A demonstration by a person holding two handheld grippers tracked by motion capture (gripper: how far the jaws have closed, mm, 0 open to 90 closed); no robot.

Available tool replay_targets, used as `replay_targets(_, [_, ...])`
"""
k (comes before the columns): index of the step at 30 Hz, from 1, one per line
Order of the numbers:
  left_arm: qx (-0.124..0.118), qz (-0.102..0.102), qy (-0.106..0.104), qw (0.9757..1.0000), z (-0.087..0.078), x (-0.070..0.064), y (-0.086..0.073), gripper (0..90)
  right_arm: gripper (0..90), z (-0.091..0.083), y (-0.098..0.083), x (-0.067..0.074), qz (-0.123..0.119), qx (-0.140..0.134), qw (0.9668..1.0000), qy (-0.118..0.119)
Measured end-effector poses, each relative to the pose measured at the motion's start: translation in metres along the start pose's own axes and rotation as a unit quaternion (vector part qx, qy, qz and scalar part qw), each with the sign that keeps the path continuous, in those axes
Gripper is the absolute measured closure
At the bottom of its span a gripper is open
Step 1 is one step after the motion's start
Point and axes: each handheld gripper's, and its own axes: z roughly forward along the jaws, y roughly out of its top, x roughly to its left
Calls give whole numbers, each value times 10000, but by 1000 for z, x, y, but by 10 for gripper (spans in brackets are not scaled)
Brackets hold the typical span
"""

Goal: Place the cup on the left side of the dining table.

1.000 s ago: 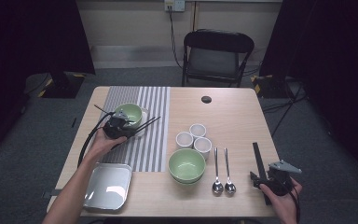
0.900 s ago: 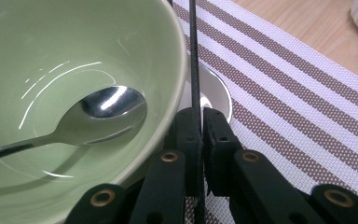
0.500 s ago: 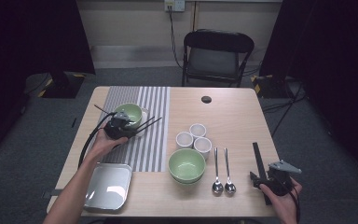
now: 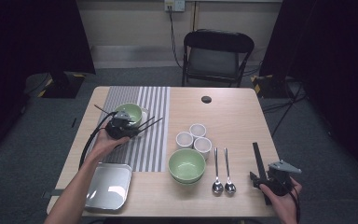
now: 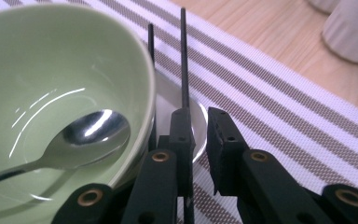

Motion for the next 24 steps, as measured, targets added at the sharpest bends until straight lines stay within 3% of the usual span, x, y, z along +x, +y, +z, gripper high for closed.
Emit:
replay_targets(3, [-80,46,-160,9998,0,-4,4,793,175,0,0,0,-1,0,10000,0])
replay_targets(5, [-85,-139,-224,9996,5,-4,2,781,175,0,0,0,-1,0,10000,0])
replay_targets(7, [54,-160,-247,9996,10,-2,0,764,175,0,0,0,-2,0,10000,1])
replay_targets(9, [138,-212,-225,9994,14,-1,-2,738,175,0,0,0,-4,0,10000,3])
replay_targets(13, [76,-286,-97,9995,17,-1,-2,704,175,0,0,0,-2,0,10000,3])
replay_targets(15, [141,-207,-94,9996,16,0,-2,690,175,0,0,0,-3,0,10000,4])
replay_targets(18, [155,-293,-131,9994,15,1,-3,695,175,0,0,0,-3,0,10000,4])
replay_targets(23, [251,-247,-97,9993,12,3,-4,687,175,0,0,0,-3,1,10000,5])
replay_targets(24, [217,-340,-135,9991,12,2,-4,680,175,0,0,0,-4,0,10000,5])
